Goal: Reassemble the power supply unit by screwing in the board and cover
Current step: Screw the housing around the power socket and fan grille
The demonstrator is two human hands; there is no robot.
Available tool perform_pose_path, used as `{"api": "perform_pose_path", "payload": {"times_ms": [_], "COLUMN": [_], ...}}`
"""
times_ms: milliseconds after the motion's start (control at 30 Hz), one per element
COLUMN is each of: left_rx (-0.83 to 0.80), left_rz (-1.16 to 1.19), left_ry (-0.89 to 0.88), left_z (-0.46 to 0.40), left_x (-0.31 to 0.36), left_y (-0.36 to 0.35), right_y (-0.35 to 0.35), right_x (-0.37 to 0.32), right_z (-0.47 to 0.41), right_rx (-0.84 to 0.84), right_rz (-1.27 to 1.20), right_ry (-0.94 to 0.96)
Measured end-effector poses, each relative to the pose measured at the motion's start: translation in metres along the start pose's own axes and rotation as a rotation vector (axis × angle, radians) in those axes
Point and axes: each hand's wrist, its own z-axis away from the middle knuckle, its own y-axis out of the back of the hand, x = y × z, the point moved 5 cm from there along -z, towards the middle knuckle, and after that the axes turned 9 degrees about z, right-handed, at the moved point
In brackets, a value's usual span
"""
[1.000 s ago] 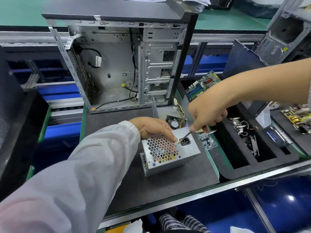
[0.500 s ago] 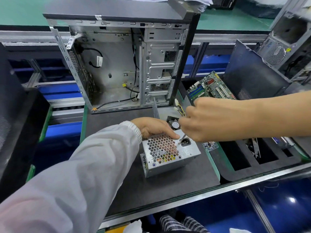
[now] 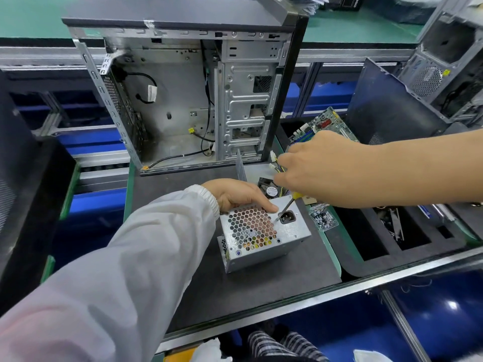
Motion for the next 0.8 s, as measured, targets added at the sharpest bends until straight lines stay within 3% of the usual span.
{"api": "perform_pose_path", "payload": {"times_ms": [100,333,567,800], "left_rx": [0.006,-0.008,-0.006,0.008], "left_rz": [0.009,0.016,0.019,0.017], "left_ry": [-0.003,-0.002,-0.010,-0.022], "left_z": [0.000,0.000,0.001,-0.001], "left_x": [0.000,0.000,0.001,0.001], "left_y": [0.000,0.000,-0.001,0.000], "right_y": [0.001,-0.017,-0.008,-0.016], "right_x": [-0.003,-0.002,0.001,0.002], "right_z": [-0.002,0.004,0.001,0.001], "right_rx": [0.011,-0.182,-0.133,-0.053], "right_rz": [0.016,0.047,0.121,0.010], "right_ry": [-0.011,0.087,0.006,0.040]}}
